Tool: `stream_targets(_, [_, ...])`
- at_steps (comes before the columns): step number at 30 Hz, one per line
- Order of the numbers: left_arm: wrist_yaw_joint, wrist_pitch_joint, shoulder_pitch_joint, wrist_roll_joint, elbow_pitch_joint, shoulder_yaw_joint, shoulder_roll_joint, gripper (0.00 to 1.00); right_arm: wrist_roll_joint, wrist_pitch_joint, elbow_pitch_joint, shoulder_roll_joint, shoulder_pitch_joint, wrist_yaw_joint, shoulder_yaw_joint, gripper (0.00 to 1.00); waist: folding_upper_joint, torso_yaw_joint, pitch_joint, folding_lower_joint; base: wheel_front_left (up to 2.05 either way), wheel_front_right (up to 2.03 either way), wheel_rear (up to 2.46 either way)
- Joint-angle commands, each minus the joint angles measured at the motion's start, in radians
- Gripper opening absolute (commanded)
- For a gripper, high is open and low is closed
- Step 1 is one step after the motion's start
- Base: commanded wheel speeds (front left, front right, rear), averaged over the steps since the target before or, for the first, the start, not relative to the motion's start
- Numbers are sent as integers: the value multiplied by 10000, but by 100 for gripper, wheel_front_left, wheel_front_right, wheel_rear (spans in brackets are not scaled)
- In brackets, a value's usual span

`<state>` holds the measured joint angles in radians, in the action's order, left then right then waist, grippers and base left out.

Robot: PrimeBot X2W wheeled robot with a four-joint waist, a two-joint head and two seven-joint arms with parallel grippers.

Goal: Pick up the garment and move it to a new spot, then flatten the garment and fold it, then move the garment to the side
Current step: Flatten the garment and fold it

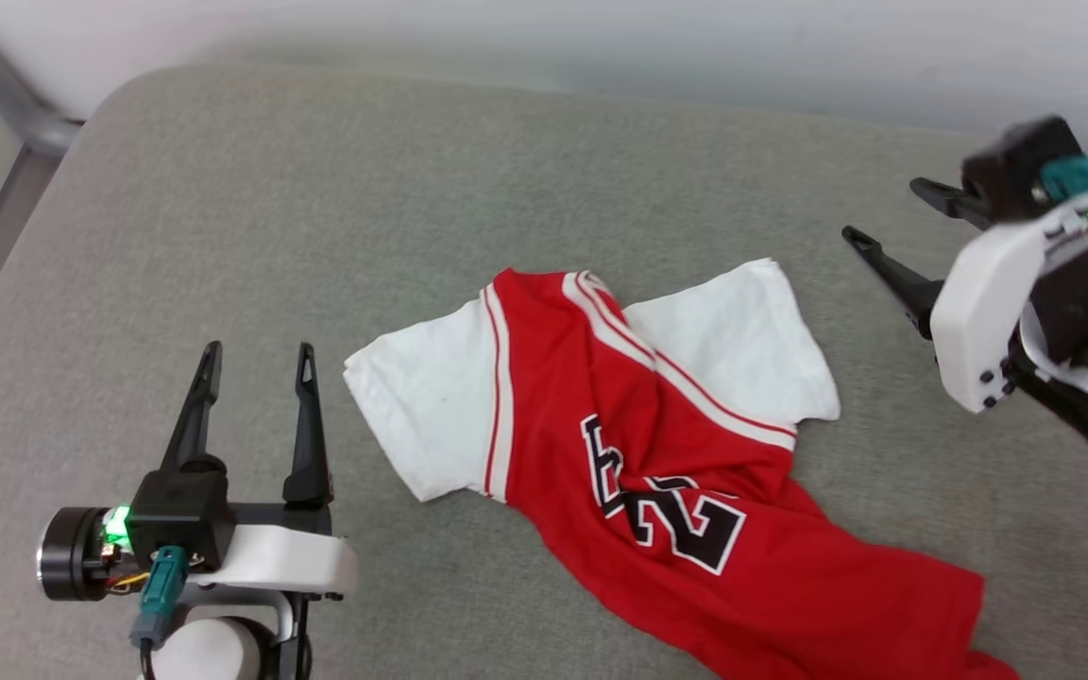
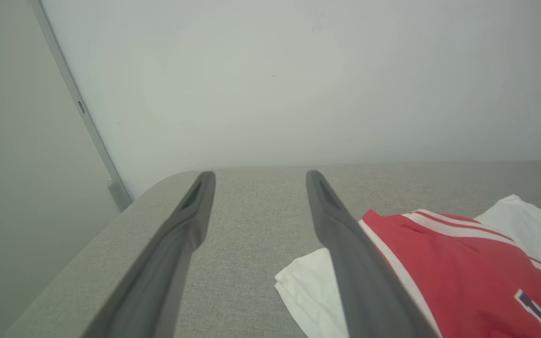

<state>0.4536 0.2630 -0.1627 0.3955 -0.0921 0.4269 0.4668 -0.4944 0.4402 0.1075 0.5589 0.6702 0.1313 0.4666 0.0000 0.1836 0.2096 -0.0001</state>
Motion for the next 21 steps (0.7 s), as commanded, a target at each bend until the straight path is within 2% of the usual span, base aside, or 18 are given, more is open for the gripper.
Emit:
stream_targets(1, [-146, 20, 96, -150, 46, -147, -249, 100, -330, 460, 203, 127, 426, -11, 354, 100, 0, 411, 396, 1, 0, 0, 0])
stream_targets(6, [-768, 21, 84, -699, 191, -696, -1215, 100, -1517, 2795, 1210, 476, 1815, -13, 1711, 100, 0, 926, 899, 1, 0, 0, 0])
stream_targets(10, [-1249, 21, -28, -1153, 256, -1063, -1864, 100, -1983, 3973, 1931, 601, 2714, -11, 2537, 100, 0, 1298, 1344, 1, 0, 0, 0])
stream_targets(14, [-1718, 22, -169, -1549, 281, -1440, -2435, 100, -1958, 4247, 2566, 604, 3425, -13, 3184, 100, 0, 1584, 1836, 1, 0, 0, 0])
stream_targets(21, [-2462, 22, -497, -2134, 399, -1975, -3285, 100, -2139, 4035, 3781, 324, 3922, -8, 4085, 100, 0, 1915, 2601, 1, 0, 0, 0])
